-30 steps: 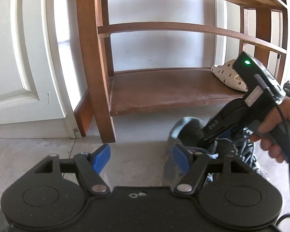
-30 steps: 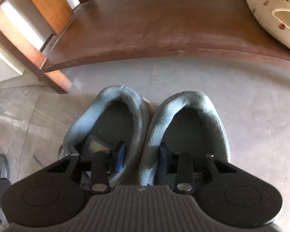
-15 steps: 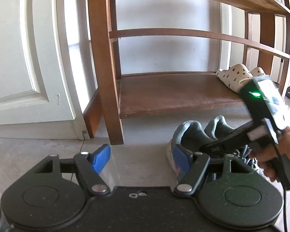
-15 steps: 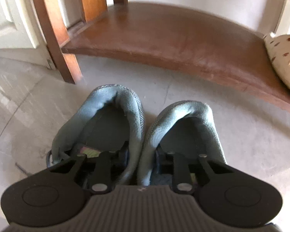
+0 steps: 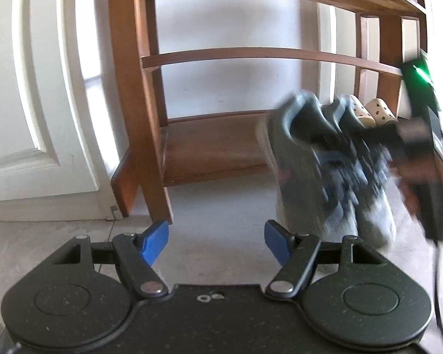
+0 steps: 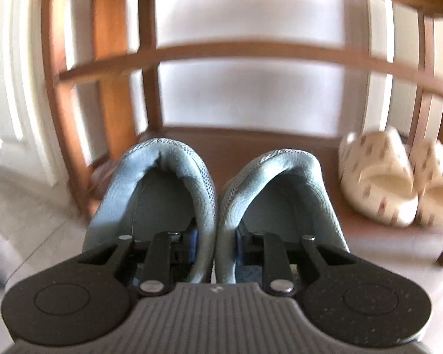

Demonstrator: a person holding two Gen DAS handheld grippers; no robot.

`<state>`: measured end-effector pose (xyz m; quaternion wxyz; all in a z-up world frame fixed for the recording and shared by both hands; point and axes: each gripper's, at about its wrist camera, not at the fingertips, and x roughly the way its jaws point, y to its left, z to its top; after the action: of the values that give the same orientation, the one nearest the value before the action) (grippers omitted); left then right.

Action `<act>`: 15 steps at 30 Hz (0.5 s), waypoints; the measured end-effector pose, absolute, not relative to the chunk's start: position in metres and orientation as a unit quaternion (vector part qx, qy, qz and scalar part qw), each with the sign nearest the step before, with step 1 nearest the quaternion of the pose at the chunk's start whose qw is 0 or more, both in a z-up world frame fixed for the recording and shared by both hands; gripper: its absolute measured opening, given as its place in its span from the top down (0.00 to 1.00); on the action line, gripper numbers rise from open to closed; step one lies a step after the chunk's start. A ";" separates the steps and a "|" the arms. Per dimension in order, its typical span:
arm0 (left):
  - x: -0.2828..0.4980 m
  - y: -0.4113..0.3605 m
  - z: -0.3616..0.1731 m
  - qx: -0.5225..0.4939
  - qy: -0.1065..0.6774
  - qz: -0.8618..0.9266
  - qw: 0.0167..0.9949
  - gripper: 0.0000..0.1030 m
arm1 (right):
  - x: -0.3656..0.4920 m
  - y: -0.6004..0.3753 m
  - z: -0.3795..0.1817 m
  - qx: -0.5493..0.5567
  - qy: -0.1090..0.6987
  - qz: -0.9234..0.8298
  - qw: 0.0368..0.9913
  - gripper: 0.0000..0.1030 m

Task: Organize scattered shoes
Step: 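Carry the grey sneakers into the rack's lower shelf beside the cream slides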

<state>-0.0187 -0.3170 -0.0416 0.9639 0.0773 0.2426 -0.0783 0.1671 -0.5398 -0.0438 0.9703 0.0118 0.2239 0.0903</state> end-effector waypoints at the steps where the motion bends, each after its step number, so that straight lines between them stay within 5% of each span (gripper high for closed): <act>1: -0.019 -0.318 -0.041 0.078 0.242 -0.079 0.964 0.31 | 0.186 -0.542 -0.037 0.017 0.223 0.077 0.972 0.75; 15: -0.012 -0.312 -0.047 0.059 0.266 -0.071 0.959 0.31 | 0.315 -0.540 -0.038 0.004 0.292 0.004 0.956 0.70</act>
<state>-0.0122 -0.3124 -0.0471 0.9594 0.0593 0.2663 -0.0711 0.3149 -0.5403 -0.0377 0.9564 0.0038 0.2922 0.0042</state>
